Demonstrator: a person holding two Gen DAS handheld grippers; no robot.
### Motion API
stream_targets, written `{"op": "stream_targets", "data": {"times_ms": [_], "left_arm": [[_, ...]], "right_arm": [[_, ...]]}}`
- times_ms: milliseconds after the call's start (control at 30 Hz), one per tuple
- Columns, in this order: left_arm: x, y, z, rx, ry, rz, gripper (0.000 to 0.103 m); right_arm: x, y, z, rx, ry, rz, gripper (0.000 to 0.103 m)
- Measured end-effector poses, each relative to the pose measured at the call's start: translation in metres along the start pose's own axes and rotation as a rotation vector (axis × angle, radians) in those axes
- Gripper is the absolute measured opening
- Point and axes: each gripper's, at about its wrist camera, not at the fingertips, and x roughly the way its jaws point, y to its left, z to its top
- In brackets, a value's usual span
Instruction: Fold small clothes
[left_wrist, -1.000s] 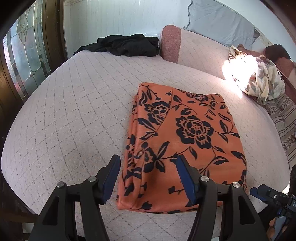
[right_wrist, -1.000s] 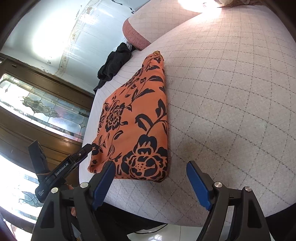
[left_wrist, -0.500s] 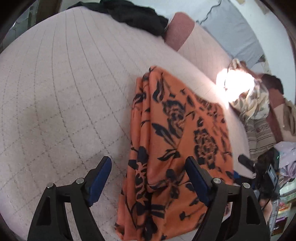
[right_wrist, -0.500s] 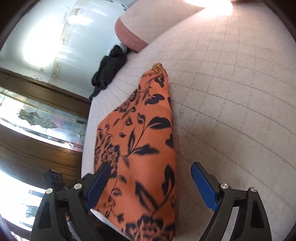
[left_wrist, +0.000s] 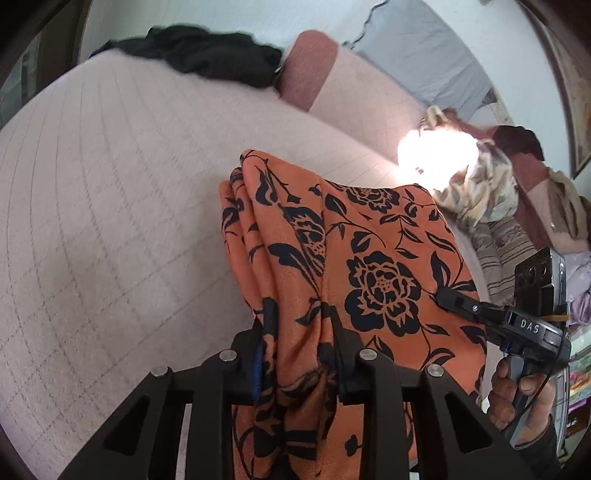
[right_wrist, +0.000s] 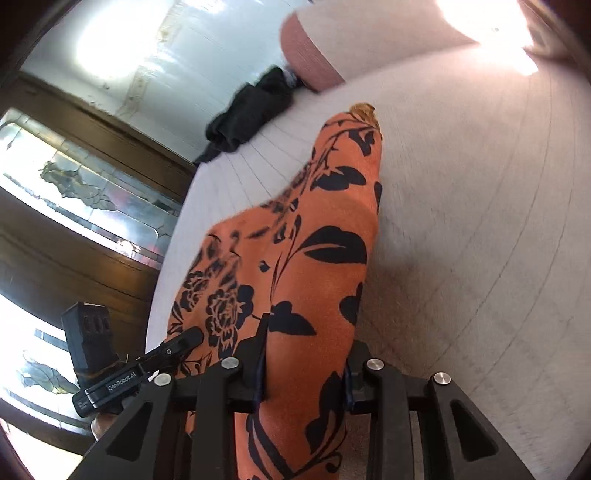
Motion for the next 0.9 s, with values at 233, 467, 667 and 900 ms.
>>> {"op": "stream_targets", "data": {"times_ms": [233, 467, 667, 900], "left_arm": [[0.005, -0.059, 0.021, 0.103, -0.066, -0.046, 0.030], [0.076, -0.063, 0.001, 0.130, 0.090, 0.073, 0.037], [0.034, -0.045, -0.012, 0.175, -0.007, 0.133, 0.053], [-0.003, -0.025, -0.021, 0.216, -0.046, 0.234, 0.053]], "right_arm": [[-0.072, -0.027, 0.041, -0.027, -0.126, 0.008, 0.032], [-0.070, -0.124, 0.041, 0.144, -0.124, -0.134, 0.045], [-0.103, -0.133, 0.023, 0.155, -0.206, -0.215, 0.051], [-0.089, -0.057, 0.010, 0.031, -0.219, -0.042, 0.077]]}}
